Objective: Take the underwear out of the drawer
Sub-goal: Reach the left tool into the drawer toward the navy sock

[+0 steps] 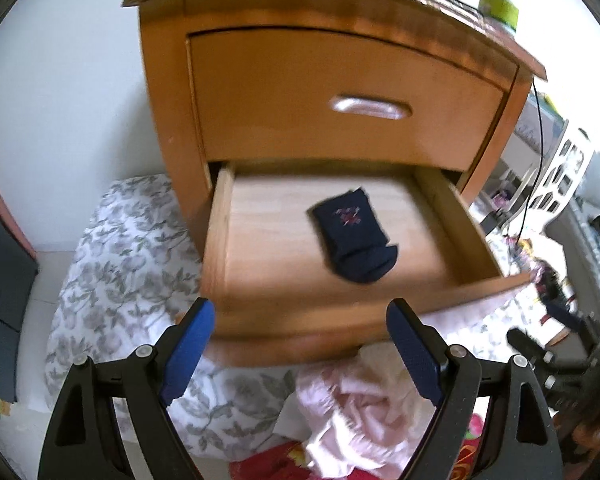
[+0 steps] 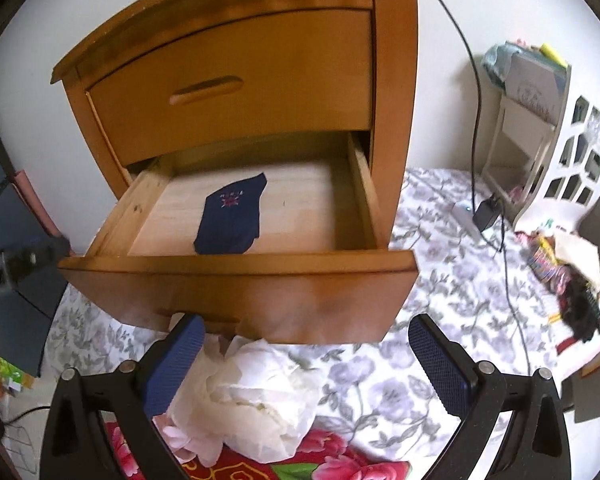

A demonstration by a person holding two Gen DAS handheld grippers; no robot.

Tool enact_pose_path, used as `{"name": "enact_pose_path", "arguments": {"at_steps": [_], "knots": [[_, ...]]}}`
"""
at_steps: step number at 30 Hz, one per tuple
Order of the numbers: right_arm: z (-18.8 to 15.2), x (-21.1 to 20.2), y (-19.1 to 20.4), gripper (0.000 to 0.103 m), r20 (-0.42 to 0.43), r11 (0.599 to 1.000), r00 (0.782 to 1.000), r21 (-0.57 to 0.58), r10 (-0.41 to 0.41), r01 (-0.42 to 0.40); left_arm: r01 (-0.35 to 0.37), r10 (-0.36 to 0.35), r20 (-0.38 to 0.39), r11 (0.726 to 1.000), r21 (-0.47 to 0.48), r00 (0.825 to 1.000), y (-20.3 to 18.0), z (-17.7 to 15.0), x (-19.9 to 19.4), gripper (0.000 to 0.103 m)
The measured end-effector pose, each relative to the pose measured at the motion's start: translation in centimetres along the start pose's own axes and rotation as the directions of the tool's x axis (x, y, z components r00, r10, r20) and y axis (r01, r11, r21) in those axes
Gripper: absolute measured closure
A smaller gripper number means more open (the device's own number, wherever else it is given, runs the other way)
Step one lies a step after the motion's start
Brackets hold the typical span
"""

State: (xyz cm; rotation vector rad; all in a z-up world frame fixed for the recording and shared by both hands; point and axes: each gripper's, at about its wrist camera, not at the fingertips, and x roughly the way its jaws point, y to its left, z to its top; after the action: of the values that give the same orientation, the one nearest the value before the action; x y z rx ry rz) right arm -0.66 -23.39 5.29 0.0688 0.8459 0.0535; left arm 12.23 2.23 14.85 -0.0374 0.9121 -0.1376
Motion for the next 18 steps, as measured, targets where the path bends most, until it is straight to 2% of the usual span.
{"name": "enact_pose_path", "arguments": {"at_steps": [8,12,18], "knots": [[0.2,0.1,-0.5,0.000,-0.002,1.000,1.000,-0.006,0.006,-0.006,-0.003,0.002,-0.062,1.000,-0.006,0.998,-0.5,4.9,3.1,0.015],[0.2,0.4,-0.7,0.000,-0.005,1.000,1.000,-0.005,0.009,-0.009,-0.015,0.017,-0.106,1.000,0.021,0.994,-1.5,6.9,4.9,0.015],[0.1,0.9,-1.0,0.000,-0.014,1.000,1.000,-0.003,0.014,-0.014,0.010,0.000,-0.210,0.999,0.050,0.978,-3.2,9.2,8.6,0.015]]}}
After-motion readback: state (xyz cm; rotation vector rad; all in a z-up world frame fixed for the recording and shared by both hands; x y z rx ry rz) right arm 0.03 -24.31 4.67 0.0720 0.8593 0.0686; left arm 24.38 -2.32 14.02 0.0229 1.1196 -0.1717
